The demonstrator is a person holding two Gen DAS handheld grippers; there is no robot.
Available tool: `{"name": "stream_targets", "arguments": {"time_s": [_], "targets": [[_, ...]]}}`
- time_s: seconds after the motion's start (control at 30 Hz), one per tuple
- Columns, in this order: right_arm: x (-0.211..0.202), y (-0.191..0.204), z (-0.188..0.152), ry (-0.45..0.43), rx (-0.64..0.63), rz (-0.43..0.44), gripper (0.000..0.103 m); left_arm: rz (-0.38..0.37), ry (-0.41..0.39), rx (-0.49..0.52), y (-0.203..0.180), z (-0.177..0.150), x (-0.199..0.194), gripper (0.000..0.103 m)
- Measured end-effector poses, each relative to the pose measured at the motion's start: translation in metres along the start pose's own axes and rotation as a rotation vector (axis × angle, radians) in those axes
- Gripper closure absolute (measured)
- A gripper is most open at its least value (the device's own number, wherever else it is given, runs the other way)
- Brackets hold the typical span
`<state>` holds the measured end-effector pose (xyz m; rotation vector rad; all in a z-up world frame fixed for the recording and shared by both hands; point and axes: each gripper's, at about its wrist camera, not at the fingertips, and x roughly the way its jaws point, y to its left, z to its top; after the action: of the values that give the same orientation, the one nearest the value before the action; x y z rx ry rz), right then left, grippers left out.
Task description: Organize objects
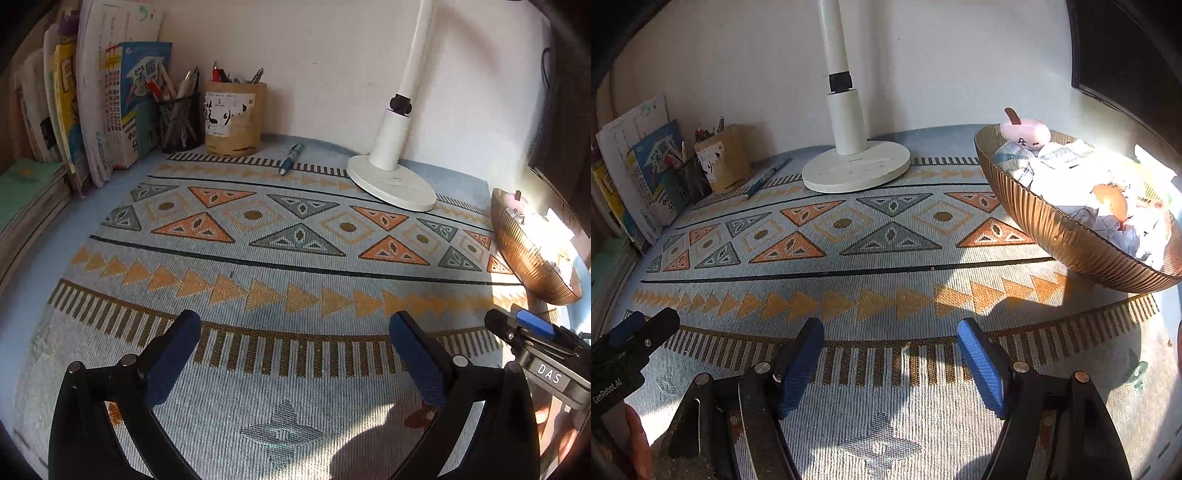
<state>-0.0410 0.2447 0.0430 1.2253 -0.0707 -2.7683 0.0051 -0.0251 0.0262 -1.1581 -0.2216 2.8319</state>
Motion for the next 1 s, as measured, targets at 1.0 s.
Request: {"name": "stream_targets", "arguments": {"time_s": [1.0], "targets": [[0.008,-0.002,-0.001,0.064,0.027,0.002,0.018,0.095,0.166,0.182,-0.030,-0.007,0.027,0.001]]}}
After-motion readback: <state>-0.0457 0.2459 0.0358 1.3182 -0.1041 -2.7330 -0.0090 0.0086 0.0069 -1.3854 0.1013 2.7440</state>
